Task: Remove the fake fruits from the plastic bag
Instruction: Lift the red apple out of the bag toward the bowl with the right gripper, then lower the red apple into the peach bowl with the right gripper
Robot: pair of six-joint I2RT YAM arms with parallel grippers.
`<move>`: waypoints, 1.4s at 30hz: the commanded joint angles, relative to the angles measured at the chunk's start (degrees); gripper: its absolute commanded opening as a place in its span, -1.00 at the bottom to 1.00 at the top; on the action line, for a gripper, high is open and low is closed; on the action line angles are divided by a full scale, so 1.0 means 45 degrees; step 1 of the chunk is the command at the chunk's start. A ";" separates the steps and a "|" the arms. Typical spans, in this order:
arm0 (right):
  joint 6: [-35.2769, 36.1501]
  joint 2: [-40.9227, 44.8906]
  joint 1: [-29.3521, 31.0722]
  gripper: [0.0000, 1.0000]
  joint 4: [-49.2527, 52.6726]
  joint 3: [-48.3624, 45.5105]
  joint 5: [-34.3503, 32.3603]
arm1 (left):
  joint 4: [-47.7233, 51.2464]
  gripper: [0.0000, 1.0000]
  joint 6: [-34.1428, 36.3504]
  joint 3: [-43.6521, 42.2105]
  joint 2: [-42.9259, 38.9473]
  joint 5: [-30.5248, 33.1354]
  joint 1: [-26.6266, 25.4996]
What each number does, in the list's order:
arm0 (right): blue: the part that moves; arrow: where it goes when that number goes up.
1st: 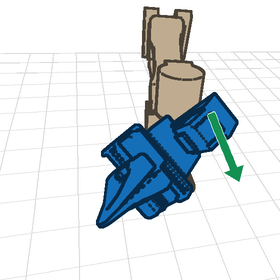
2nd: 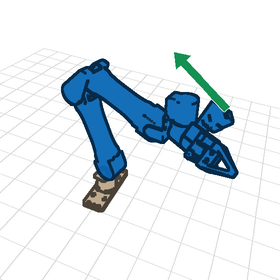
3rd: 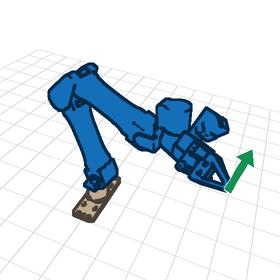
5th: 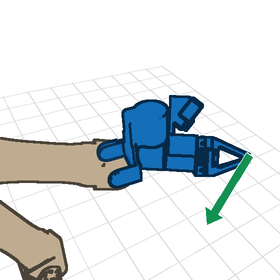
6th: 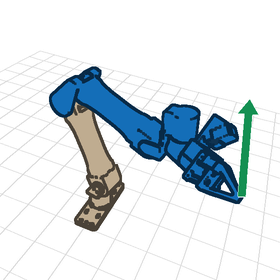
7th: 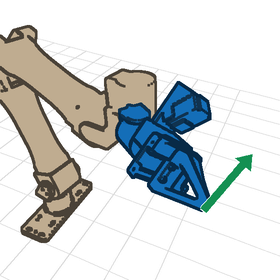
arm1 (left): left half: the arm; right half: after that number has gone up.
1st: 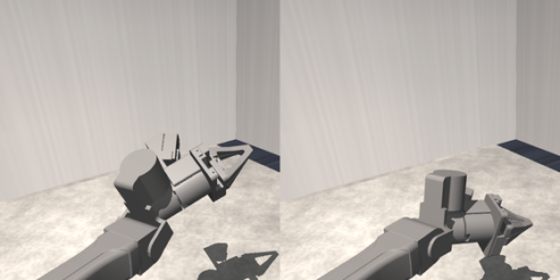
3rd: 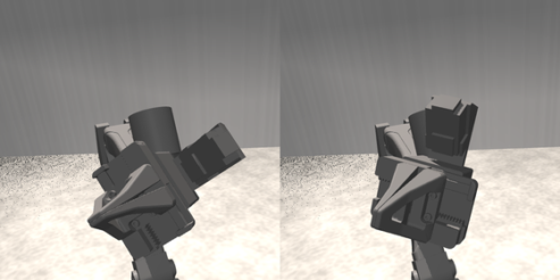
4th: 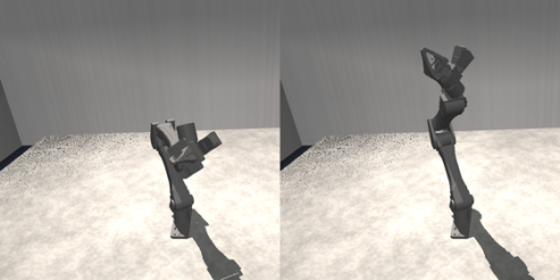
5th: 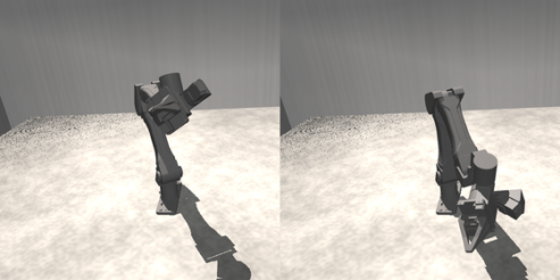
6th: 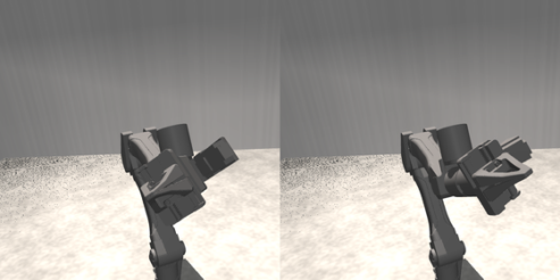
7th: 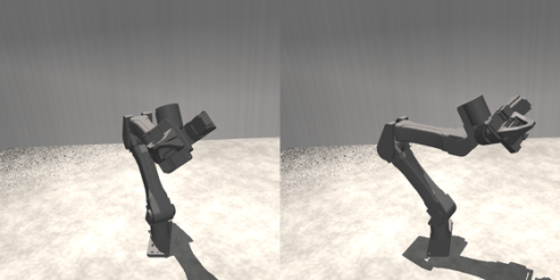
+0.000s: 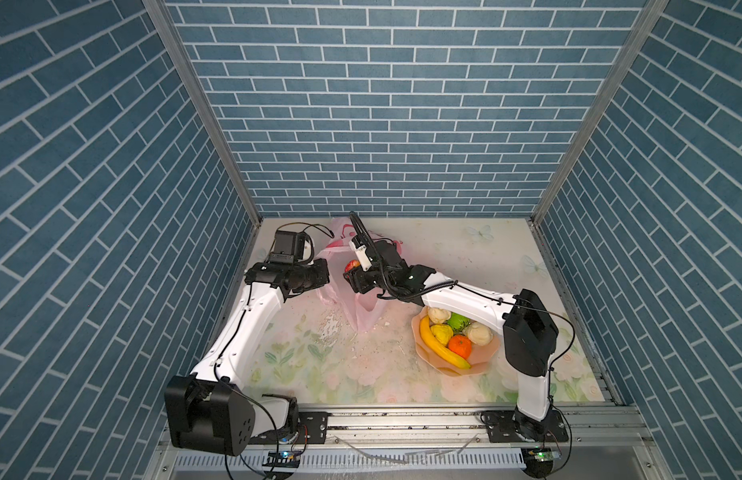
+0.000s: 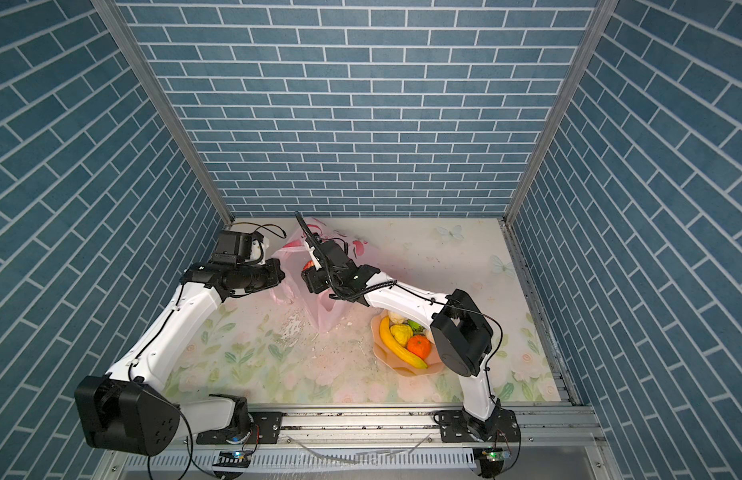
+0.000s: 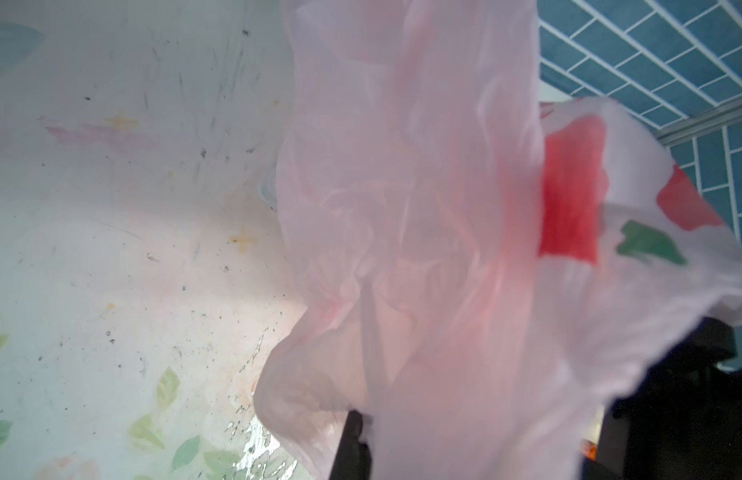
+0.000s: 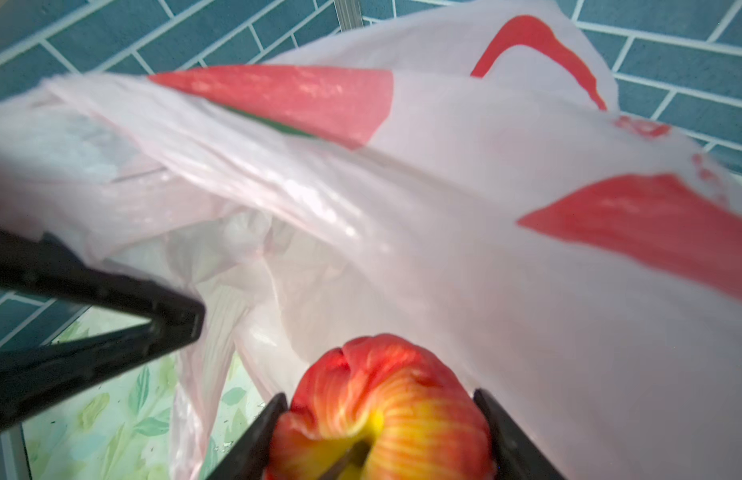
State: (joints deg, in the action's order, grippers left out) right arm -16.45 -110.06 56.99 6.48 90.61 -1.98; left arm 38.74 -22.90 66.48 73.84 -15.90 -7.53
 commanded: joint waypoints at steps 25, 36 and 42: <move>-0.0434 0.9225 0.0026 -0.17 0.5767 -0.5904 -0.3393 | -0.0889 -0.86 0.0585 0.0088 0.0464 -0.0132 0.0306; -0.1402 1.1100 -0.0887 -0.16 0.7558 -0.7194 -0.4331 | -0.1901 -0.85 0.0666 -0.0906 0.0434 -0.0738 0.0306; -0.1426 1.1267 -0.2127 -0.15 0.7477 -0.7682 -0.3846 | -0.1890 -0.81 0.0666 -0.0934 0.0159 -0.0709 0.0306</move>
State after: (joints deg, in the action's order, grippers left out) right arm -21.19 -60.23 48.82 38.76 57.93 -19.27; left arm 31.09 -20.56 62.87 75.85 -18.48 -6.37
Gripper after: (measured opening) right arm 0.657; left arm 0.093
